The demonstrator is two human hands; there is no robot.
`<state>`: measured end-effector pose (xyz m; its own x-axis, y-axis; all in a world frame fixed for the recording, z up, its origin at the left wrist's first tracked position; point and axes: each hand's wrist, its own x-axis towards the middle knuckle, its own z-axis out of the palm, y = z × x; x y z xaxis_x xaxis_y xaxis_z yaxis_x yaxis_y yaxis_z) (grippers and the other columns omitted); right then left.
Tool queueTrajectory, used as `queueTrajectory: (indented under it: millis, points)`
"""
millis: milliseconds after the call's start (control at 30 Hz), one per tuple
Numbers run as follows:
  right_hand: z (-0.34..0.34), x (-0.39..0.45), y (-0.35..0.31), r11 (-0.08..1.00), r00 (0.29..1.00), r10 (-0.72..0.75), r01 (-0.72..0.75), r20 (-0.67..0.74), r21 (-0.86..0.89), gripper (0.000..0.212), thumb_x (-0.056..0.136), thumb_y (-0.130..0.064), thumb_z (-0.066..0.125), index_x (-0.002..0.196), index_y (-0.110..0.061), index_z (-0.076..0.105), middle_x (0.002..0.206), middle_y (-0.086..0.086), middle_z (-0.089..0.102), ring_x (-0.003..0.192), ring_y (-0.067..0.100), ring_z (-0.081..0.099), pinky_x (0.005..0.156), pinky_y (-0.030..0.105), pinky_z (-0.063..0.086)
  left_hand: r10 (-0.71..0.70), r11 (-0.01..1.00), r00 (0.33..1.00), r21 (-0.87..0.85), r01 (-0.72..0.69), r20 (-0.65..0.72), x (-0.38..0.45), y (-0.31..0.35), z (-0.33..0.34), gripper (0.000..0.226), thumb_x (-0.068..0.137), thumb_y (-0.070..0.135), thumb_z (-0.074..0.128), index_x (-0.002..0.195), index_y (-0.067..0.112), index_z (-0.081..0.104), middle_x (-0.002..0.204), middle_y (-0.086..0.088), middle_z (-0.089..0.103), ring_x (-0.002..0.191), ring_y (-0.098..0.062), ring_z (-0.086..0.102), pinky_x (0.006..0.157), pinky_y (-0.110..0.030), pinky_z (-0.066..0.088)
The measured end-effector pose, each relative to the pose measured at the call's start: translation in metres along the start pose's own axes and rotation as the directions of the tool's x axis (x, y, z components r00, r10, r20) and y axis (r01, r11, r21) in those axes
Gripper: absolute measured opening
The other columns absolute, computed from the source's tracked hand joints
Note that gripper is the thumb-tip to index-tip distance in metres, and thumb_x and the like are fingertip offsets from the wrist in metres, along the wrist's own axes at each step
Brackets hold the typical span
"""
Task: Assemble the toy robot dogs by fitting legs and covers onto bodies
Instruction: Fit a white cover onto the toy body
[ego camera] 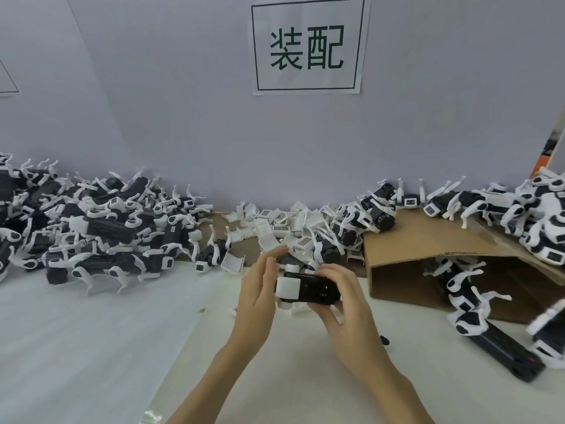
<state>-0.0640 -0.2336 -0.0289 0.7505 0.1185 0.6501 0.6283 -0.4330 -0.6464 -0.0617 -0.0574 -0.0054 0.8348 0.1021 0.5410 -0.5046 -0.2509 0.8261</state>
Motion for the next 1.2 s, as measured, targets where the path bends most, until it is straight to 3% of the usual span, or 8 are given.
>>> queueTrajectory:
  millis: [100, 233, 400, 533, 733, 933, 1033, 1200]
  points:
    - [0.002, -0.005, 0.003, 0.999, 0.993, 0.022, -0.027, 0.118, 0.045, 0.060, 0.096, -0.004, 0.069, 0.145, -0.026, 0.043, 0.149, -0.010, 0.049, 0.140, 0.011, 0.049, 0.113, 0.029, 0.044, 0.255, 0.924, 0.958, 0.259, -0.282, 0.134, -0.006, 0.002, -0.001, 0.046, 0.115, 0.035, 0.026, 0.133, 0.027, 0.068, 0.132, 0.020, 0.066, 0.133, -0.010, 0.055, 0.109, -0.032, 0.037]
    - [0.007, -0.011, 0.005, 0.997, 0.975, 0.080, -0.077, 0.208, -0.025, 0.074, 0.094, 0.002, 0.063, 0.148, -0.037, 0.031, 0.136, -0.024, 0.052, 0.126, 0.006, 0.058, 0.104, 0.020, 0.048, 0.550, 0.688, 0.778, 0.364, -0.628, 0.303, -0.011, -0.003, 0.004, 0.033, 0.113, 0.020, 0.044, 0.128, 0.008, 0.070, 0.128, 0.001, 0.068, 0.117, -0.024, 0.059, 0.102, -0.033, 0.046]
    - [0.004, -0.007, 0.001, 1.000, 0.996, -0.006, 0.006, 0.093, 0.000, 0.073, 0.089, 0.001, 0.072, 0.151, -0.018, 0.039, 0.150, -0.007, 0.050, 0.138, 0.016, 0.053, 0.111, 0.044, 0.049, 0.626, 0.602, 0.743, 0.457, -0.654, 0.239, -0.010, -0.002, 0.002, 0.036, 0.112, 0.023, 0.045, 0.132, 0.012, 0.072, 0.141, 0.000, 0.065, 0.136, -0.025, 0.057, 0.108, -0.043, 0.044]
    - [0.000, -0.003, -0.006, 0.965, 0.978, -0.184, 0.162, -0.095, -0.205, 0.055, 0.083, -0.001, 0.081, 0.132, -0.015, 0.059, 0.153, 0.002, 0.045, 0.140, 0.020, 0.047, 0.112, 0.036, 0.047, 0.644, 0.650, 0.755, 0.431, -0.626, 0.125, -0.010, 0.001, -0.003, 0.048, 0.112, 0.043, 0.039, 0.131, 0.017, 0.073, 0.158, -0.003, 0.053, 0.151, -0.032, 0.044, 0.115, -0.049, 0.034]
    - [-0.003, -0.002, -0.010, 0.916, 0.948, -0.307, 0.268, -0.089, -0.300, 0.056, 0.084, -0.012, 0.082, 0.133, -0.026, 0.060, 0.157, -0.002, 0.041, 0.138, 0.020, 0.045, 0.112, 0.025, 0.043, 0.497, 0.828, 0.867, 0.314, -0.465, -0.028, -0.016, 0.003, 0.005, 0.049, 0.114, 0.043, 0.034, 0.109, 0.016, 0.074, 0.143, 0.007, 0.061, 0.140, -0.027, 0.054, 0.111, -0.042, 0.034]
    - [-0.002, -0.005, -0.003, 0.997, 0.997, 0.055, -0.057, 0.048, 0.045, 0.046, 0.097, -0.021, 0.072, 0.137, -0.036, 0.056, 0.136, -0.012, 0.058, 0.128, 0.010, 0.054, 0.105, 0.027, 0.049, 0.146, 0.979, 0.986, 0.130, -0.156, 0.082, -0.008, -0.003, -0.002, 0.045, 0.105, 0.064, 0.043, 0.135, 0.037, 0.062, 0.127, 0.019, 0.067, 0.125, -0.013, 0.060, 0.098, -0.040, 0.050]
    - [0.000, -0.004, -0.007, 0.965, 0.982, 0.184, -0.188, 0.039, 0.184, 0.034, 0.099, -0.039, 0.068, 0.131, -0.040, 0.058, 0.122, -0.016, 0.065, 0.115, 0.004, 0.062, 0.091, 0.015, 0.050, -0.041, 0.999, 0.994, 0.008, 0.040, 0.101, -0.004, -0.004, -0.003, 0.041, 0.092, 0.064, 0.071, 0.119, 0.033, 0.064, 0.103, 0.015, 0.074, 0.093, -0.008, 0.071, 0.075, -0.021, 0.054]
    - [-0.003, 0.004, -0.006, 0.893, 0.926, 0.357, -0.377, 0.124, 0.246, 0.041, 0.088, -0.061, 0.067, 0.123, -0.039, 0.065, 0.111, -0.016, 0.071, 0.098, 0.005, 0.068, 0.081, 0.020, 0.054, -0.404, 0.891, 0.914, -0.210, 0.404, 0.044, -0.001, -0.004, 0.000, 0.065, 0.066, 0.079, 0.070, 0.106, 0.028, 0.066, 0.074, 0.016, 0.066, 0.066, -0.012, 0.062, 0.060, -0.011, 0.050]
